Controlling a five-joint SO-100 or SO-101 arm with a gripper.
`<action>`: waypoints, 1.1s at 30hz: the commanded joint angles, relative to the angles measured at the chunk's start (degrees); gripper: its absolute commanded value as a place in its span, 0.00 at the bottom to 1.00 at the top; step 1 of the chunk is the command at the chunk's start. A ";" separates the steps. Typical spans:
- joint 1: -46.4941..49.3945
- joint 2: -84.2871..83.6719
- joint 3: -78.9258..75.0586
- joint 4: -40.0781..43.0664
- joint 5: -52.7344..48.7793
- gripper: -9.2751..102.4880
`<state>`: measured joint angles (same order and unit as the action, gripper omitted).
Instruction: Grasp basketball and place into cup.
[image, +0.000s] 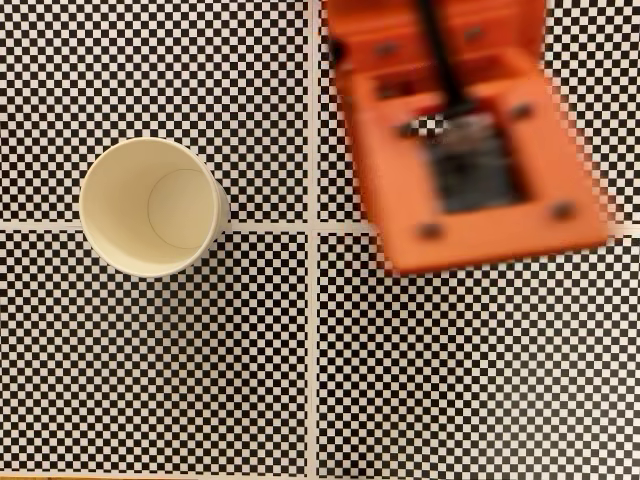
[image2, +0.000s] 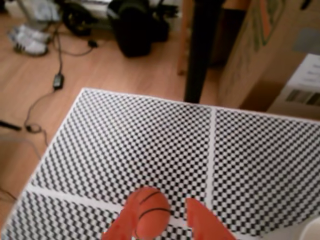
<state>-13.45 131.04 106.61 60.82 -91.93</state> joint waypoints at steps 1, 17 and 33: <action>-1.93 -0.35 -4.31 3.43 -1.85 0.17; -6.06 -30.23 -37.00 27.16 5.36 0.26; -8.79 -36.91 -39.11 37.97 9.23 0.31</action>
<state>-21.88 93.96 67.15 97.82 -83.06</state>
